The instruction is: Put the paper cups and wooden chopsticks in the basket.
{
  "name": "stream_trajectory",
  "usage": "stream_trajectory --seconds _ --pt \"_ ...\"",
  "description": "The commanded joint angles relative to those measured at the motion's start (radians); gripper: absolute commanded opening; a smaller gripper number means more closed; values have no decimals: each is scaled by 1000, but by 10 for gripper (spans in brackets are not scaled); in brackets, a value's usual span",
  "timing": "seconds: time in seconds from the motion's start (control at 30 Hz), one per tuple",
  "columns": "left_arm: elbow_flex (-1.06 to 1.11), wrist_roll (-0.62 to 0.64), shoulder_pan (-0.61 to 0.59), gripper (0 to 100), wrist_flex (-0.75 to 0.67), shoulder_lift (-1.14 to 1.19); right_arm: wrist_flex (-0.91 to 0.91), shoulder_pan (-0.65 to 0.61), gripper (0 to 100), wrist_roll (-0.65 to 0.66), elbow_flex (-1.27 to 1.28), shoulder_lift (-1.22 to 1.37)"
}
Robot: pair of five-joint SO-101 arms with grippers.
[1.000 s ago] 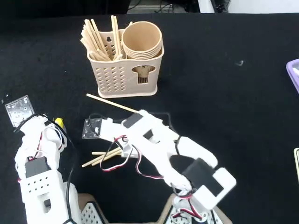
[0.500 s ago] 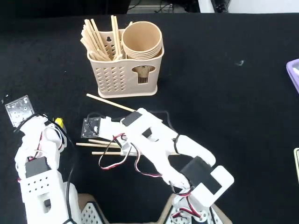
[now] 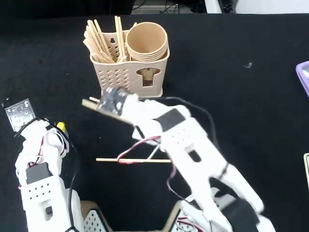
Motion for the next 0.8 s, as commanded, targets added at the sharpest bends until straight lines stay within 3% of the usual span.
stream_trajectory --seconds 0.0,0.17,0.33,0.47,0.6,0.77 --pt "-22 8 -10 177 -17 -12 -35 17 10 -132 -19 -186" --pt "-22 8 -10 177 -17 -12 -212 20 11 -315 -15 -392" --pt "-18 8 -5 177 -17 -18 -578 18 11 -465 -12 -430" --pt "-16 8 -5 177 -17 -20 -845 18 11 -575 -24 -348" --pt "-15 8 -5 177 -17 -20 -1068 21 11 -591 -61 -176" --pt "-13 8 -5 177 -17 -20 -1125 21 11 -594 -180 15"
